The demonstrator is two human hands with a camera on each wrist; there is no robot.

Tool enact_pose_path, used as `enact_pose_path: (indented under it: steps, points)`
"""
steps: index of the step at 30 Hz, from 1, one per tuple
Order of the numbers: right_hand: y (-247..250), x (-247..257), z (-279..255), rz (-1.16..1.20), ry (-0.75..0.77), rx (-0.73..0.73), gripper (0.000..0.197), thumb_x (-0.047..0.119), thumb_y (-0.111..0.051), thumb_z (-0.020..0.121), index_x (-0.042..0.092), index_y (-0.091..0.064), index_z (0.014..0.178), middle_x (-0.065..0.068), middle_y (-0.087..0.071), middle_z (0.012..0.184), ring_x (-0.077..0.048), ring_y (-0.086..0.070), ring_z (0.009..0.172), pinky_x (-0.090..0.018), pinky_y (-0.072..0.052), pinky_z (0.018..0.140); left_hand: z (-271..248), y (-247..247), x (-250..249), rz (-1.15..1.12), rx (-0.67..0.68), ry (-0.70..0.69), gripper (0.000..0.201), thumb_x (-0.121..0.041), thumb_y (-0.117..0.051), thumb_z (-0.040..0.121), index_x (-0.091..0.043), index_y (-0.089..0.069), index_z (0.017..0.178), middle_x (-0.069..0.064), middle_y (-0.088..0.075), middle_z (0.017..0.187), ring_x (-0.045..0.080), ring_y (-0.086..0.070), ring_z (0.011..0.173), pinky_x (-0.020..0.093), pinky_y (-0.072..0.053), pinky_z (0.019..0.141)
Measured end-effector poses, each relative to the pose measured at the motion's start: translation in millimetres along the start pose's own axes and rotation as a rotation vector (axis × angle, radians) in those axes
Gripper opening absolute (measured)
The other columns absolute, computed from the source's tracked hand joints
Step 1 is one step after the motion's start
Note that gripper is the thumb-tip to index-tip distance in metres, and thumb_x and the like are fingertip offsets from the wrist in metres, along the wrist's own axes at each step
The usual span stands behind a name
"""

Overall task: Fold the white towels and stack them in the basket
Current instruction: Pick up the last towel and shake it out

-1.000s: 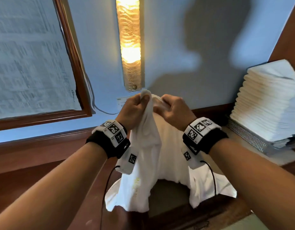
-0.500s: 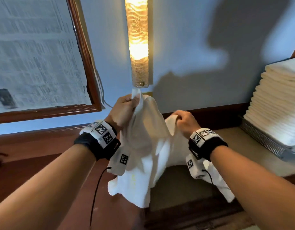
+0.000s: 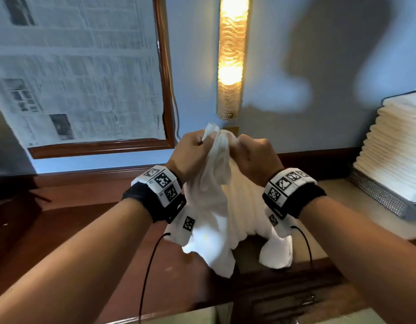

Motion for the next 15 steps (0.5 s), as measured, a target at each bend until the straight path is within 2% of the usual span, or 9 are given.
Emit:
enact_pose_path:
  steps: [1,3,5,8,9,11,12,13,15]
  points:
    - [-11,12,-12,-0.086,0.045,0.027,0.039,0.048,-0.042,0.100,0.015,-0.045,0.079,-0.007,-0.051,0.055,-0.037,-0.049,0.048,-0.032,-0.037,0.044,-10,15,1,-0.022,-0.019,-0.003,0.044,-0.031,-0.048,0.106,-0.020,-0.061,0.065,-0.012,-0.062,0.060,0.005,-0.055,0.059,0.024,-0.047,0.061]
    - [-33,29,-35,-0.147,0.049,0.070,0.029,0.042,-0.045,0.099,0.016,-0.045,0.088,-0.008,-0.056,0.060,-0.036,-0.056,0.049,-0.030,-0.040,0.045,-27,41,5,-0.035,-0.022,0.008,0.044,-0.033,-0.047,0.106,-0.011,-0.063,0.071,0.000,-0.063,0.069,0.016,-0.056,0.066,0.032,-0.047,0.066]
    - [-53,37,-55,-0.098,-0.066,0.073,0.023,0.031,-0.052,0.097,0.011,-0.056,0.086,-0.008,-0.056,0.068,-0.036,-0.057,0.054,-0.030,-0.041,0.050,-47,64,4,-0.028,-0.013,0.015,0.046,-0.032,-0.047,0.107,-0.001,-0.063,0.077,0.005,-0.063,0.073,0.017,-0.056,0.068,0.033,-0.047,0.068]
    - [-89,31,-91,-0.083,-0.340,0.266,0.029,0.024,-0.056,0.098,0.003,-0.064,0.080,-0.005,-0.046,0.080,-0.034,-0.055,0.068,-0.030,-0.034,0.062,-76,105,1,-0.110,-0.061,0.051,0.046,-0.024,-0.047,0.107,0.008,-0.062,0.078,0.007,-0.062,0.073,0.018,-0.056,0.071,0.031,-0.044,0.071]
    - [-95,27,-104,-0.074,-0.441,0.321,0.028,0.025,-0.056,0.099,0.004,-0.066,0.082,-0.003,-0.047,0.083,-0.033,-0.055,0.074,-0.029,-0.032,0.065,-84,123,4,-0.148,-0.084,0.073,0.043,-0.020,-0.047,0.107,0.005,-0.065,0.076,0.006,-0.064,0.072,0.019,-0.058,0.070,0.034,-0.046,0.072]
    - [-96,30,-120,-0.046,-0.590,0.338,0.022,0.025,-0.055,0.099,0.010,-0.069,0.090,-0.003,-0.054,0.087,-0.030,-0.056,0.083,-0.029,-0.030,0.067,-102,154,10,-0.209,-0.134,0.121,0.046,-0.011,-0.047,0.105,-0.016,-0.072,0.066,0.000,-0.069,0.069,0.017,-0.063,0.068,0.031,-0.050,0.071]
    - [-94,38,-122,-0.001,-0.635,0.309,0.018,0.023,-0.055,0.099,0.014,-0.070,0.093,-0.003,-0.058,0.087,-0.028,-0.056,0.083,-0.030,-0.032,0.067,-111,167,14,-0.229,-0.150,0.140,0.044,-0.010,-0.048,0.103,-0.018,-0.071,0.067,0.003,-0.068,0.071,0.019,-0.063,0.070,0.031,-0.050,0.072]
    - [-93,49,-118,0.075,-0.659,0.259,0.015,0.019,-0.055,0.098,0.017,-0.070,0.094,-0.002,-0.061,0.085,-0.025,-0.056,0.082,-0.031,-0.036,0.068,-120,175,15,-0.252,-0.156,0.156,0.038,-0.009,-0.048,0.103,-0.015,-0.067,0.070,0.007,-0.065,0.072,0.022,-0.060,0.072,0.032,-0.048,0.072]
    - [-90,78,-98,0.217,-0.652,0.149,0.019,0.008,-0.053,0.094,0.018,-0.069,0.093,0.000,-0.065,0.084,-0.022,-0.059,0.082,-0.029,-0.042,0.070,-137,181,20,-0.300,-0.169,0.208,0.048,0.001,-0.044,0.102,-0.015,-0.066,0.063,0.002,-0.063,0.065,0.017,-0.057,0.066,0.025,-0.045,0.067]
Point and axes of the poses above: each hand's wrist, its own z-axis towards the middle knuckle, its own y-axis out of the back of the hand, x = y × z, the point moved 7 cm from there along z, towards the middle knuckle
